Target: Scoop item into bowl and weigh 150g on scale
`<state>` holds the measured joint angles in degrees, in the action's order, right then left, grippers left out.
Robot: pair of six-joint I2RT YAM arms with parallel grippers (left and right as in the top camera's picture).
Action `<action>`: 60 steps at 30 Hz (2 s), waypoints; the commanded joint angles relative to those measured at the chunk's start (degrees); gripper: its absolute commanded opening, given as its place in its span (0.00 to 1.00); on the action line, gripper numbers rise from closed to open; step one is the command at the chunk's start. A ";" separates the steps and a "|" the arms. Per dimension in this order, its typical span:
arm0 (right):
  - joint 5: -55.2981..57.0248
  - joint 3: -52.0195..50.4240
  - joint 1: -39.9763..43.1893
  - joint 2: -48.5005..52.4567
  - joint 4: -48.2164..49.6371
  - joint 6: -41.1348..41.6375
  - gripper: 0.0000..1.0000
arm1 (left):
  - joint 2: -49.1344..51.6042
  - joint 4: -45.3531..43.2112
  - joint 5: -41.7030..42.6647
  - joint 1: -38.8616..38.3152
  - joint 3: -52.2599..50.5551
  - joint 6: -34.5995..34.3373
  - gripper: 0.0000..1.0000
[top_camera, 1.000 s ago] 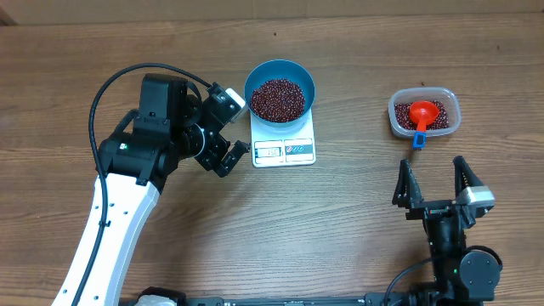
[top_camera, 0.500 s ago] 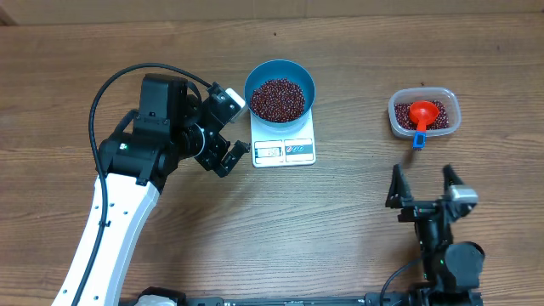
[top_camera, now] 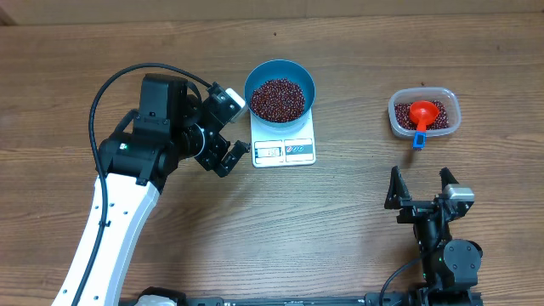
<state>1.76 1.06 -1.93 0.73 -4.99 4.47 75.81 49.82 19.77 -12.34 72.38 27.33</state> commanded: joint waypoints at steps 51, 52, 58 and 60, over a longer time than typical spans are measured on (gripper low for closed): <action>0.55 -0.61 -0.35 -0.57 0.37 -0.07 1.00 | -25.33 -14.49 -8.41 0.37 -18.18 -13.07 0.99; 0.55 -0.61 -0.35 -0.57 0.37 -0.04 1.00 | -27.54 -16.76 -8.41 0.46 -20.52 -13.22 1.00; 0.55 -0.61 -0.35 -0.57 0.37 -0.04 1.00 | -39.93 -29.29 -8.37 3.23 -33.62 -13.42 1.00; 0.55 -0.61 -0.35 -0.57 0.37 -0.07 1.00 | -44.24 -32.70 -8.37 4.37 -37.51 -13.94 1.00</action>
<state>1.76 1.06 -1.93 0.73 -4.93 4.45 36.71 20.14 12.21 -9.54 39.53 15.38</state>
